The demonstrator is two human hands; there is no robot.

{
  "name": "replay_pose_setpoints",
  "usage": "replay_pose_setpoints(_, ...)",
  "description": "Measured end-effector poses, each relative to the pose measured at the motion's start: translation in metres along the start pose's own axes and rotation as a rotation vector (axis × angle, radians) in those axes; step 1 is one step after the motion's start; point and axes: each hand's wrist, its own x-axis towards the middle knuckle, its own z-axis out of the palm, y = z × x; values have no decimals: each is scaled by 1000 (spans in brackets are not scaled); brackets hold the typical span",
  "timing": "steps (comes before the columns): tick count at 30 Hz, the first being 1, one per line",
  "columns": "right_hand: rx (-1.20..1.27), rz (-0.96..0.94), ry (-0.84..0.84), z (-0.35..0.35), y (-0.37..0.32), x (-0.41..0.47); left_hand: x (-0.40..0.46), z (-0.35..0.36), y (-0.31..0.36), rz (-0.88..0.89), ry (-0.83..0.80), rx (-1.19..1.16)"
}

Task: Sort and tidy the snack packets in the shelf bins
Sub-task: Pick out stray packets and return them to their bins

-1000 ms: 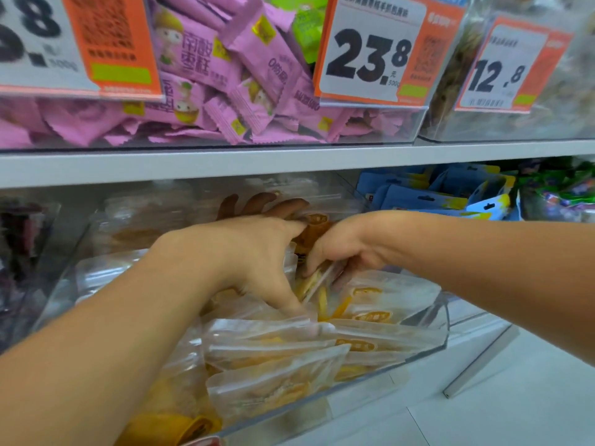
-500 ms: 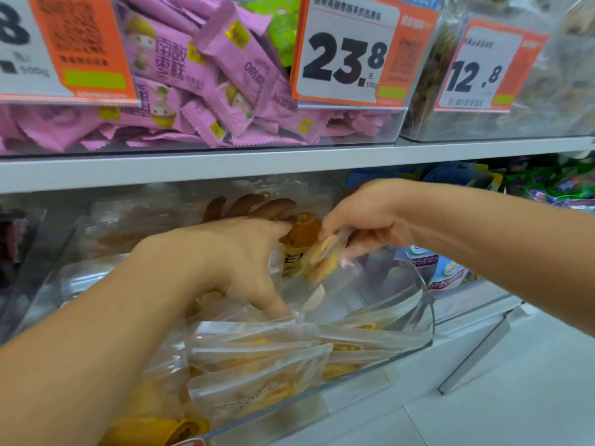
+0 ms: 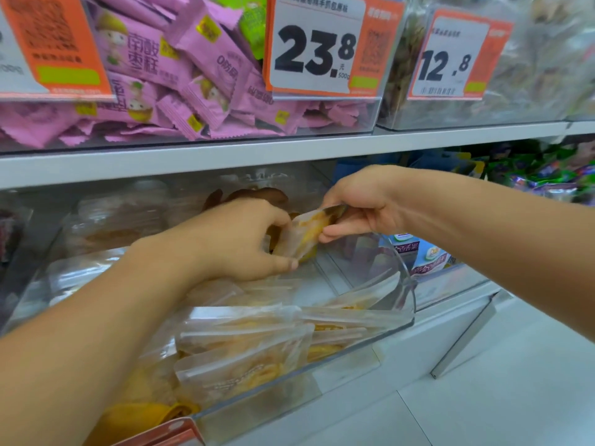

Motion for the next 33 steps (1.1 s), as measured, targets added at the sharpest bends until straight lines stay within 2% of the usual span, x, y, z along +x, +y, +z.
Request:
replay_pose_setpoints(3,-11,-41,36,-1,0,-3,3,6,-8,-23,63,-14)
replay_pose_setpoints(5,-142,-98,45,0,1,-9,5,7,-9,-59,96,-3)
replay_pose_setpoints(6,-256,-162,51,1,3,-11,6,7,-8,-77,117,-9)
replay_pose_setpoints(10,-974,-563,31,4,14,-12,8,6,-2,-108,105,-59)
replay_pose_setpoints(12,-1094,-657,118,10,18,-8,8,6,-2,-116,86,-79)
replay_pose_setpoints(16,-1188,-717,281,30,16,4,7,5,2,-87,117,-101)
replay_pose_setpoints(19,-1262,-719,304,24,7,13,5,1,1,-110,65,-170)
replay_pose_setpoints(23,-1418,-756,444,1,8,19,4,-4,-2,-105,35,-13)
replay_pose_setpoints(27,-1478,-752,515,1,17,16,7,-3,10,-68,143,48)
replay_pose_setpoints(30,-1406,-716,426,-4,15,9,10,0,12,-150,244,134)
replay_pose_setpoints(33,-1189,-719,222,-20,17,-26,12,-1,11,-207,229,116)
